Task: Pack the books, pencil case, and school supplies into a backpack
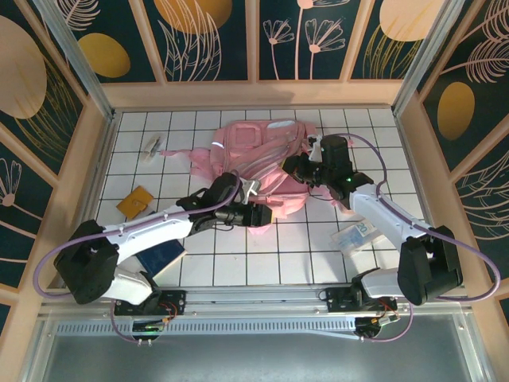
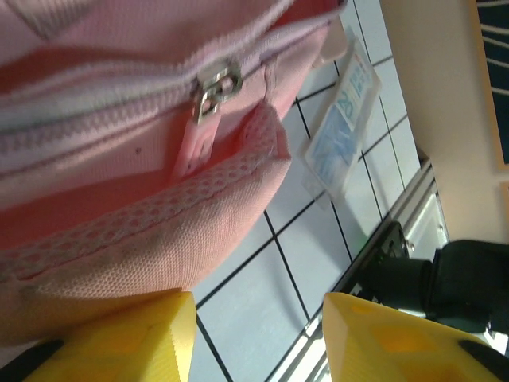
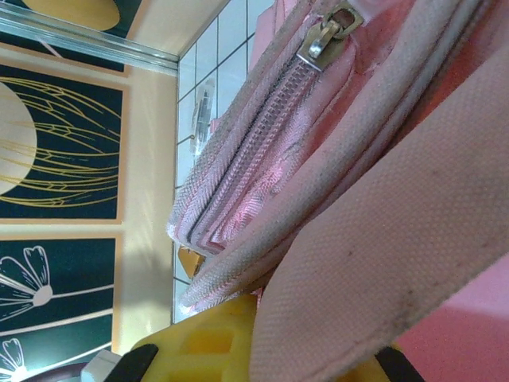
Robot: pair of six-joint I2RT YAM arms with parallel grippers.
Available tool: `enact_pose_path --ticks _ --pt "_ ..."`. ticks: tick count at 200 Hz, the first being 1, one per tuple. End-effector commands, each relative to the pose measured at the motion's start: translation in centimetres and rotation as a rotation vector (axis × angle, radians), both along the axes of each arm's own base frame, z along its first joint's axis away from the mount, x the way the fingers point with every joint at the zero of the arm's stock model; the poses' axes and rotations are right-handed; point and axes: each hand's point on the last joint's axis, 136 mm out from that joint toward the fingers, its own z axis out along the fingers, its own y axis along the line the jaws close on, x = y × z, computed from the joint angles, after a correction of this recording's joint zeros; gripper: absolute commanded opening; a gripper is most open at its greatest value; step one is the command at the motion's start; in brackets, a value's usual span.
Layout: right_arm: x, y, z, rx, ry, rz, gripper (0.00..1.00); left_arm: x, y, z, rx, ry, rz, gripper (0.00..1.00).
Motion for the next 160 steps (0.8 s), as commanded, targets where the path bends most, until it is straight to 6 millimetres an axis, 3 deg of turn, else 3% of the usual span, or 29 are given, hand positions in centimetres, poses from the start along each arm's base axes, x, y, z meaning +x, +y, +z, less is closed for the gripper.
enact_pose_path --ticks 1,15,18,30,54,90,102,160 --pt "-0.1 1.5 3.3 0.071 -0.094 0.056 0.0 2.0 -0.4 1.8 0.01 -0.051 0.069 0.46" --pt "-0.2 1.6 3.3 0.065 -0.095 0.06 0.0 2.7 0.0 1.8 0.056 -0.072 0.091 0.45" --pt "-0.2 1.6 3.2 0.062 -0.094 0.061 0.0 3.1 -0.2 2.8 0.049 -0.093 0.094 0.44" --pt "-0.3 1.7 3.2 0.056 -0.097 0.064 0.0 4.0 0.1 3.9 0.083 -0.135 0.115 0.39" --pt "-0.4 1.6 2.8 0.038 -0.095 0.061 0.0 5.0 0.8 5.3 0.105 -0.168 0.16 0.43" --pt "-0.5 1.7 2.8 0.041 -0.097 0.066 0.0 3.8 -0.1 0.9 0.155 -0.041 0.089 0.34" --pt "-0.4 1.7 2.9 0.042 -0.097 0.064 0.0 3.4 -0.3 -0.2 0.161 -0.004 0.075 0.38" --pt "-0.2 2.0 3.7 0.054 -0.111 0.076 0.0 3.9 1.7 -2.2 0.246 0.008 0.174 0.39"
